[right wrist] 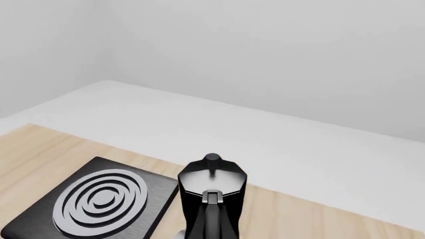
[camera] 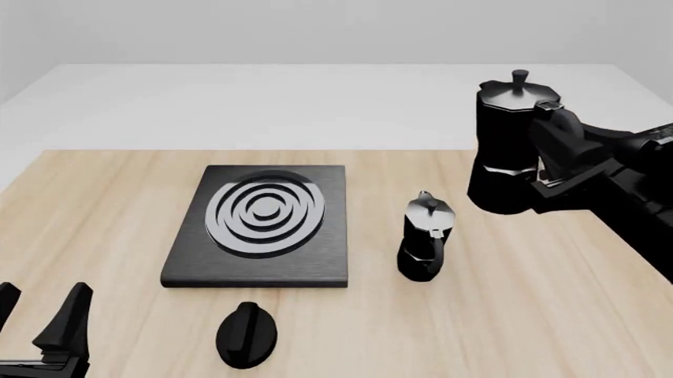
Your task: Put the right moka pot on the stove.
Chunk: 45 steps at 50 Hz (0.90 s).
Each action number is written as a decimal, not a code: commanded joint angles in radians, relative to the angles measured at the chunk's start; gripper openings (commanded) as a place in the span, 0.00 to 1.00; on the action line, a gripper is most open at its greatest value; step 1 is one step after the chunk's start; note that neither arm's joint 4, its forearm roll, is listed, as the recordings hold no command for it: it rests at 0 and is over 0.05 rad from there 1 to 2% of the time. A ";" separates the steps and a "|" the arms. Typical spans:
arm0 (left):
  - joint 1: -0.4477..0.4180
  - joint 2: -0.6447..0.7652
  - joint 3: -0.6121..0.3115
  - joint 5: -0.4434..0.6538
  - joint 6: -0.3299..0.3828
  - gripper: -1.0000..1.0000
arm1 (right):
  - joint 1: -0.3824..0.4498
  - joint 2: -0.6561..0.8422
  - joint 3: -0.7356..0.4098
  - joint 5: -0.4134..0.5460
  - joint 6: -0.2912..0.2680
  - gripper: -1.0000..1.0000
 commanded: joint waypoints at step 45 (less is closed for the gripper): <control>0.000 0.000 0.000 0.000 0.000 1.00 | 0.293 0.680 -0.351 -0.364 -0.001 0.00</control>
